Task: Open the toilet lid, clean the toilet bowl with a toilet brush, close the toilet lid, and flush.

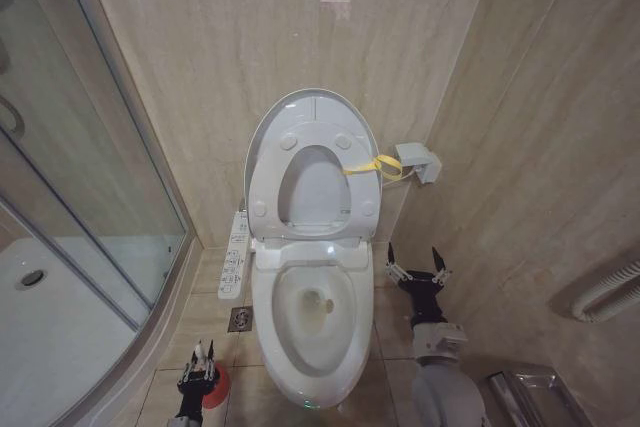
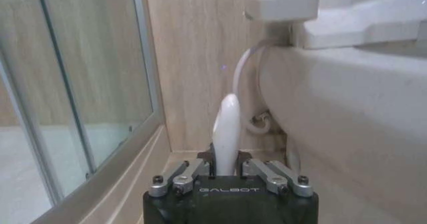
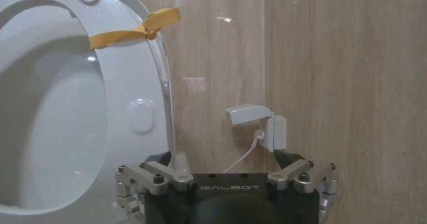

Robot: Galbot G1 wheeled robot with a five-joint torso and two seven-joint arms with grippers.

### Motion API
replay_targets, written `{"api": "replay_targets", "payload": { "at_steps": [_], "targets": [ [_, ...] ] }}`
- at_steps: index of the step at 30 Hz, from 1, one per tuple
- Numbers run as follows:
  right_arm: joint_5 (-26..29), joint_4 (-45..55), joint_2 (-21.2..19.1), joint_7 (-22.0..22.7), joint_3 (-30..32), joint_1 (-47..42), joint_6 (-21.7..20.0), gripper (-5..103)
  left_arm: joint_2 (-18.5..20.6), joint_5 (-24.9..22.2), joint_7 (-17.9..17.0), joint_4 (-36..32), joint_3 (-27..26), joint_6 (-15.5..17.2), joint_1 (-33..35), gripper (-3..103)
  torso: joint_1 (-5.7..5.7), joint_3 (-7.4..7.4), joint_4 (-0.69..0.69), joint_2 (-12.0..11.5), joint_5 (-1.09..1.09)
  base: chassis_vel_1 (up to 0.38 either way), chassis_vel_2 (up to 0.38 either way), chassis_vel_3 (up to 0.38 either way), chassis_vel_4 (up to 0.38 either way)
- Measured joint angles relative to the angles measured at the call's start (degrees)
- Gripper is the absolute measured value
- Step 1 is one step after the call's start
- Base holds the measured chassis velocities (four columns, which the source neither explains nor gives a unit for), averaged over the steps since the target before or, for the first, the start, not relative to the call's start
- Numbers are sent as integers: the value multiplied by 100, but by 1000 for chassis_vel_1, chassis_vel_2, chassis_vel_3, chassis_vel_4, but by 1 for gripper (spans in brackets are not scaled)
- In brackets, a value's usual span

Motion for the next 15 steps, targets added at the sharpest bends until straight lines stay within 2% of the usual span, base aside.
{"api": "replay_targets", "payload": {
  "at_steps": [4,5,11,15],
  "targets": [
    [0,0,0,0,0,0,0,100,-6,50,-11,-278,-22,-96,172,32,0,0,-1,0,0,0,0,0,0],
    [0,0,0,0,0,0,0,100,-5,110,-13,-347,-47,-171,239,20,0,0,-1,0,0,0,0,0,0],
    [0,0,0,0,0,0,0,100,10,273,-23,-589,-139,-325,510,20,0,0,0,0,0,0,0,0,0],
    [0,0,0,0,0,0,0,100,38,337,-52,-1046,-167,-365,836,20,0,0,0,0,0,0,0,0,0]
  ]
}}
